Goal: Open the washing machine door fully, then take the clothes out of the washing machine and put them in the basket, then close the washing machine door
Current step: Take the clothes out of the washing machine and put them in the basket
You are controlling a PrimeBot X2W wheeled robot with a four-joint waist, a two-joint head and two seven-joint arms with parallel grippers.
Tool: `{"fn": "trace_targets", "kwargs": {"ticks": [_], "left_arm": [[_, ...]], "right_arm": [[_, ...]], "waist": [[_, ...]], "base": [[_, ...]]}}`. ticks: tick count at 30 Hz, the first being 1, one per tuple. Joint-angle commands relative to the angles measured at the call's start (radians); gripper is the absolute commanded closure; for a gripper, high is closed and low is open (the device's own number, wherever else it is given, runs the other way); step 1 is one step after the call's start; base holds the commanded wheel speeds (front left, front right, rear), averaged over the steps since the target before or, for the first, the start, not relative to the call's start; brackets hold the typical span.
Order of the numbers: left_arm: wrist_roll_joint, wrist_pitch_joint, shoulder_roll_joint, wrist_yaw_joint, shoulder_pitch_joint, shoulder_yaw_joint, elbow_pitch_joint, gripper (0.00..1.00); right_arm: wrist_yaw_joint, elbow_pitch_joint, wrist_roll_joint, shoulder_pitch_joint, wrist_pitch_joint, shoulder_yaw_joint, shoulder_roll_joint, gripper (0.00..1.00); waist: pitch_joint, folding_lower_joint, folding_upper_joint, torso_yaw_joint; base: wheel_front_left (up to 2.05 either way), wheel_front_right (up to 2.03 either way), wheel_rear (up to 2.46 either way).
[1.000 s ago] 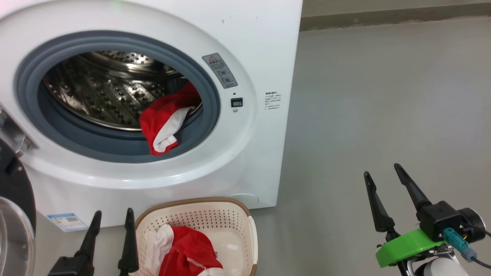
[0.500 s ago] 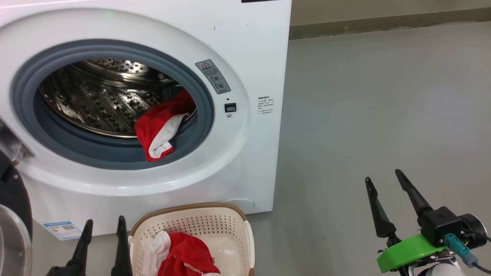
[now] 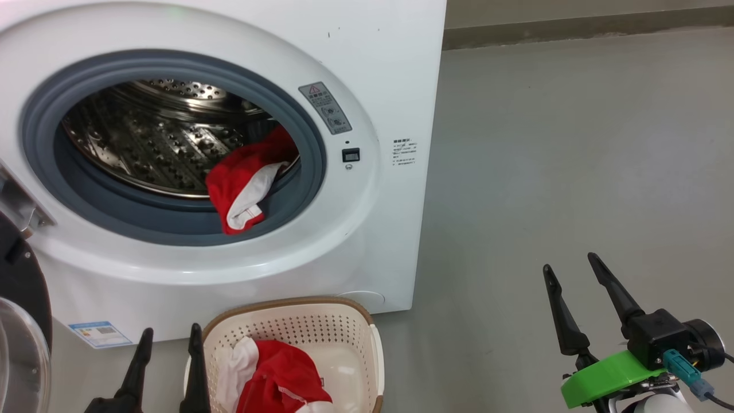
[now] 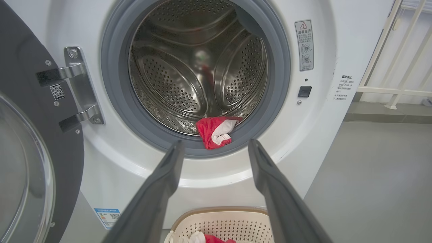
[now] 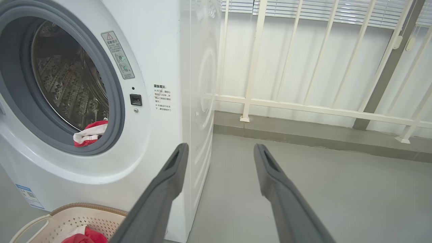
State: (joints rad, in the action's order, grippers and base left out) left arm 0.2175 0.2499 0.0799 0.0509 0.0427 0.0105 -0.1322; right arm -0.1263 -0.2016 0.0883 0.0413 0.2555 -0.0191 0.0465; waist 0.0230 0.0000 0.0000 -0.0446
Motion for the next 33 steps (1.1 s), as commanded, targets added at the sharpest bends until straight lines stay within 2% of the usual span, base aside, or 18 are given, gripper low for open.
{"fn": "trace_targets", "kwargs": {"ticks": [1, 9, 16, 26, 33], "left_arm": [[-0.01, 0.012, 0.007, -0.006, -0.027, -0.028, 0.027, 0.0], [-0.009, 0.011, 0.001, 0.002, -0.058, -0.013, 0.016, 0.0], [0.001, -0.016, 0.013, 0.014, -0.155, -0.022, -0.015, 0.0], [0.015, -0.038, 0.039, -0.012, -0.337, -0.01, -0.102, 0.0], [0.049, -0.048, 0.042, -0.05, -0.514, -0.001, -0.22, 0.0]], "right_arm": [[-0.004, 0.029, 0.005, 0.02, 0.006, 0.025, 0.004, 0.0], [-0.004, 0.037, 0.013, 0.034, 0.006, 0.022, 0.004, 0.0], [-0.004, 0.047, 0.005, 0.067, 0.006, 0.038, 0.004, 0.0], [-0.004, 0.064, -0.003, 0.117, 0.006, 0.044, 0.004, 0.0], [-0.004, 0.072, -0.015, 0.159, 0.006, 0.053, 0.004, 0.0]], "waist": [[0.004, 0.0, 0.0, 0.002], [0.036, 0.0, 0.0, 0.012], [0.098, 0.0, 0.0, 0.016], [0.205, 0.0, 0.0, 0.016], [0.278, 0.0, 0.0, 0.006]], "base": [[0.0, 0.0, 0.0], [0.0, 0.0, 0.0], [0.0, 0.0, 0.0], [0.0, 0.0, 0.0], [0.0, 0.0, 0.0]]}}
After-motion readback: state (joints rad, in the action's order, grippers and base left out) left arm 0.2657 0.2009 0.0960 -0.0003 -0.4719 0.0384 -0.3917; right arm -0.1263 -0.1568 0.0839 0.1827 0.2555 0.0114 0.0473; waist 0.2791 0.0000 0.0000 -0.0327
